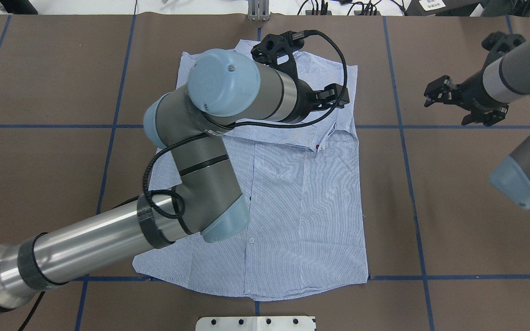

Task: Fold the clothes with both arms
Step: 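Carry the sleeve with the left gripper across the chest toward the right side, then release the sleeve with the left gripper while the right gripper moves to the hem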

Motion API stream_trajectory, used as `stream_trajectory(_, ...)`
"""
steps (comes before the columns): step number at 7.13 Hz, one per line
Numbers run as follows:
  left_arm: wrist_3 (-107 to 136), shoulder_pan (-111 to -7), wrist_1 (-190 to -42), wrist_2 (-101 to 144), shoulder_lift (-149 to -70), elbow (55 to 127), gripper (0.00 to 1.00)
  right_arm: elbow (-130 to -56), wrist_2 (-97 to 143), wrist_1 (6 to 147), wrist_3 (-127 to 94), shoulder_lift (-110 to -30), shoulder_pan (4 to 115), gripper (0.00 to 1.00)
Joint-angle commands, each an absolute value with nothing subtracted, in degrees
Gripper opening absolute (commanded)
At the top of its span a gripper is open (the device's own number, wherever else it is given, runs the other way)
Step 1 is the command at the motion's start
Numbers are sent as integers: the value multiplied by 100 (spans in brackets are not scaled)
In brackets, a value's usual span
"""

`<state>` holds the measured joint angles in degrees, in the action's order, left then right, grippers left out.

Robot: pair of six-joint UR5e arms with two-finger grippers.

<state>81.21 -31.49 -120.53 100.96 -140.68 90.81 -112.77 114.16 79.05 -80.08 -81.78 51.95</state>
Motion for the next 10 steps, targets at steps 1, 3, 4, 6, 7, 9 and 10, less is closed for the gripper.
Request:
stream_trajectory(1, 7606, -3199, -11673, 10213, -12933, 10498, 91, -12292, 10518, 7832, -9544, -8648, 3935, 99)
stream_trajectory(3, 7128, -3252, -11540, 10222, -11853, 11658, 91, -12629, 9313, 7840, -11066, -8657, 2294, 99)
stream_trajectory(4, 7111, -3287, -11349, 10474, -11561, 11889, 90, -12647, 8829, 7892, -11570, -8753, 1493, 98)
stream_trajectory(6, 7172, -3340, -11338, 10468, -11452, 12111, 90, -12604, 7723, 7893, -12895, -9043, 365, 94)
stream_trajectory(7, 7198, -3340, -11338, 10459, -11461, 12137, 91, -12577, 7682, 7875, -13207, -9018, 230, 89)
stream_trajectory(9, 7198, -3349, -11338, 10267, -11426, 12173, 92, -12289, 7682, 7849, -13271, -8965, 88, 85)
stream_trajectory(10, 7198, -3349, -11338, 10266, -11426, 12173, 92, -12305, 7682, 7840, -13271, -8965, 97, 79)
